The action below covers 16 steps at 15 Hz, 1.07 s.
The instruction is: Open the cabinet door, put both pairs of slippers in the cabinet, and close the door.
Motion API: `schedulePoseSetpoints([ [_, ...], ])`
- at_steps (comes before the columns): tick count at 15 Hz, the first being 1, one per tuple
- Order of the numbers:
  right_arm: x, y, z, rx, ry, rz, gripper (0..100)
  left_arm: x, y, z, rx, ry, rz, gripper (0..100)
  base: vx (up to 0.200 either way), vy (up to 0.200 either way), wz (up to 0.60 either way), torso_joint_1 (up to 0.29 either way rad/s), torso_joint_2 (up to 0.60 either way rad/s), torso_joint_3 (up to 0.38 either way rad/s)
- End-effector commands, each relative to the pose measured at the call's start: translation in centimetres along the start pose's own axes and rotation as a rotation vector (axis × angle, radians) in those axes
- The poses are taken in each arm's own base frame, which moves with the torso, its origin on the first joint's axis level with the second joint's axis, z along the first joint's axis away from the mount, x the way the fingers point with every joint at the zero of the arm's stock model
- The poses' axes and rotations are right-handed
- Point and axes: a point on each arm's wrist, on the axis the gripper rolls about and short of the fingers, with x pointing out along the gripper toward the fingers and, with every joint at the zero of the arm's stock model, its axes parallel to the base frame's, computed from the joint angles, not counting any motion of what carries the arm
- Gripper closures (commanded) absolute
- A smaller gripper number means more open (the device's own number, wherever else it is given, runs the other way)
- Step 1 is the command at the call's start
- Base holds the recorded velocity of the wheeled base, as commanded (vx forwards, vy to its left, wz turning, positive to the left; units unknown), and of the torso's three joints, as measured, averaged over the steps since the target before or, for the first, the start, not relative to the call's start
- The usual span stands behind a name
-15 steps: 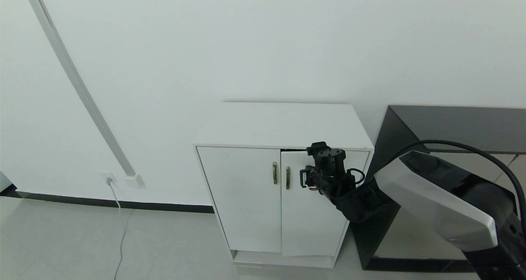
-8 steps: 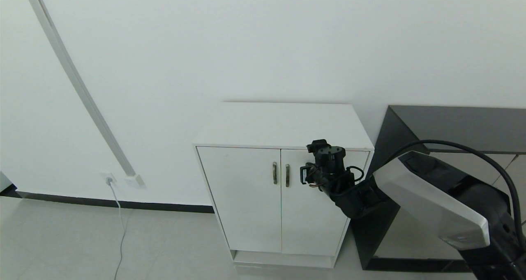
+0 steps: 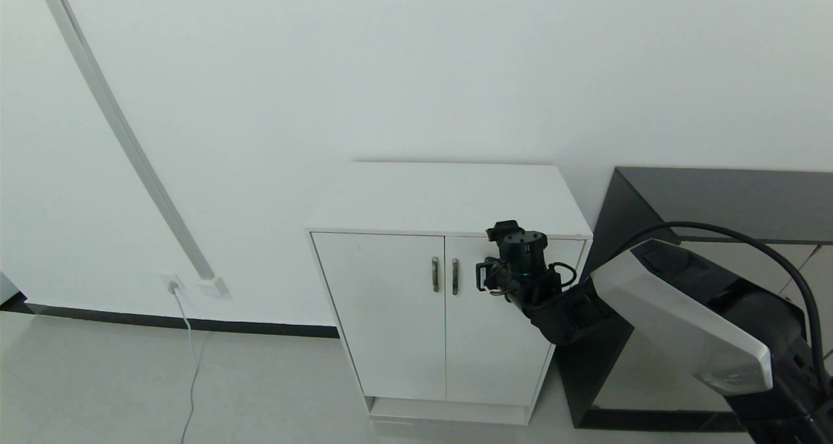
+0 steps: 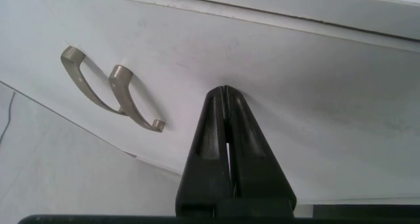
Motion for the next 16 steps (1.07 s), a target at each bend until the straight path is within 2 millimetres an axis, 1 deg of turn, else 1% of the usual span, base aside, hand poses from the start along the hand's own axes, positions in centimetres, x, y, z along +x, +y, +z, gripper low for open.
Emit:
schedulePoseSetpoints([
  [1,0.0,0.0,0.0,0.0,-0.001,0.0,100,0.0,0.0,0.0,0.0,0.001,0.001,100,0.0,0.0,0.0,0.0,0.0,0.0],
  [12,0.1,-0.2,0.0,0.001,-0.001,-0.004,100,0.0,0.0,0.0,0.0,0.001,0.001,100,0.0,0.0,0.0,0.0,0.0,0.0],
  [14,-0.5,-0.1,-0.1,-0.001,0.009,-0.001,100,0.0,0.0,0.0,0.0,0.001,0.001,100,0.0,0.0,0.0,0.0,0.0,0.0],
  [16,-1.5,-0.2,0.5,-0.003,0.014,0.002,100,0.0,0.0,0.0,0.0,0.001,0.001,100,0.0,0.0,0.0,0.0,0.0,0.0],
])
